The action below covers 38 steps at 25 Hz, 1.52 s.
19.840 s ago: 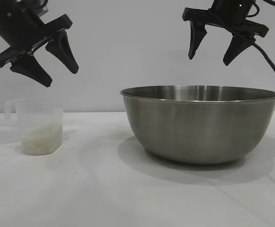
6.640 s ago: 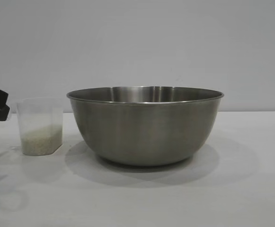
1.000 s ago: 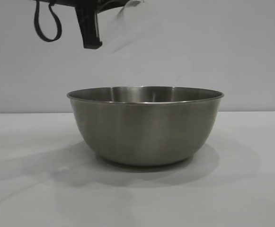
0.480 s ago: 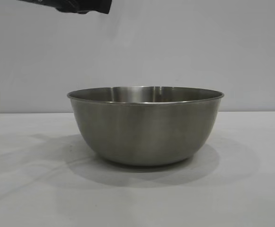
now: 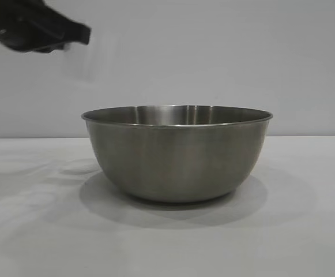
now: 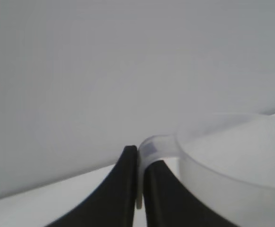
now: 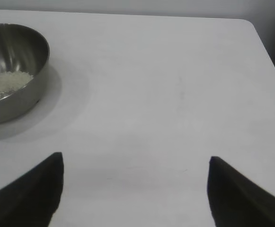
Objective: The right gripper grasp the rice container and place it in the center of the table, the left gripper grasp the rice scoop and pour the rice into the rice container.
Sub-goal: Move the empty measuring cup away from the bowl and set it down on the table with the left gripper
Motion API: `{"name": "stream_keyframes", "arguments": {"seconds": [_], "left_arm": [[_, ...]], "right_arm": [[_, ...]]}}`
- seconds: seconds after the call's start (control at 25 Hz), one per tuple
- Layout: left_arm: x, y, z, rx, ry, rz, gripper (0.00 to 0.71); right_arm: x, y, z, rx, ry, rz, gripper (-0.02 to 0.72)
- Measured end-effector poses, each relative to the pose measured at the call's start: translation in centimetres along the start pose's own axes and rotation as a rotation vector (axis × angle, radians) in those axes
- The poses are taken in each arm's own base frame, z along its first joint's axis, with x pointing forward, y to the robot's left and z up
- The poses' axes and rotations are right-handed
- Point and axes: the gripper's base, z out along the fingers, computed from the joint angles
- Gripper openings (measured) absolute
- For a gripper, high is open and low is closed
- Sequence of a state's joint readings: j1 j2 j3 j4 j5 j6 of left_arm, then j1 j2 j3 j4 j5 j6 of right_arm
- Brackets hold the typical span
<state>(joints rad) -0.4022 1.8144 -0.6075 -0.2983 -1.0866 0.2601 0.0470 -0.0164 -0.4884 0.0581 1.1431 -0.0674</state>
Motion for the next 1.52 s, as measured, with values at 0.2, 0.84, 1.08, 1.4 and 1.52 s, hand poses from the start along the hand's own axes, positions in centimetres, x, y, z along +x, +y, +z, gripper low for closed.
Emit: {"name": "stream_keyframes", "arguments": {"seconds": [0.2, 0.84, 1.08, 1.4, 1.52], "left_arm": [[2.7, 1.3, -2.9, -0.08, 0.105, -0.002, 0.0], [8.7, 1.3, -4.1, -0.112, 0.324, -0.012, 0.0], [9.3, 1.5, -4.5, -0.139, 0.352, -0.015, 0.05], [10.2, 2.1, -6.6, -0.146, 0.423, 0.009, 0.423], [10.6, 2.2, -7.6, -0.13, 0.455, 0.026, 0.418]], "right_arm": [[0.0, 0.0, 0.0, 0.0, 0.0, 0.0, 0.588], [0.0, 0.0, 0.0, 0.0, 0.0, 0.0, 0.588], [0.0, 0.0, 0.0, 0.0, 0.0, 0.0, 0.588], [0.0, 0.0, 0.0, 0.0, 0.0, 0.0, 0.588], [0.0, 0.0, 0.0, 0.0, 0.0, 0.0, 0.588]]}}
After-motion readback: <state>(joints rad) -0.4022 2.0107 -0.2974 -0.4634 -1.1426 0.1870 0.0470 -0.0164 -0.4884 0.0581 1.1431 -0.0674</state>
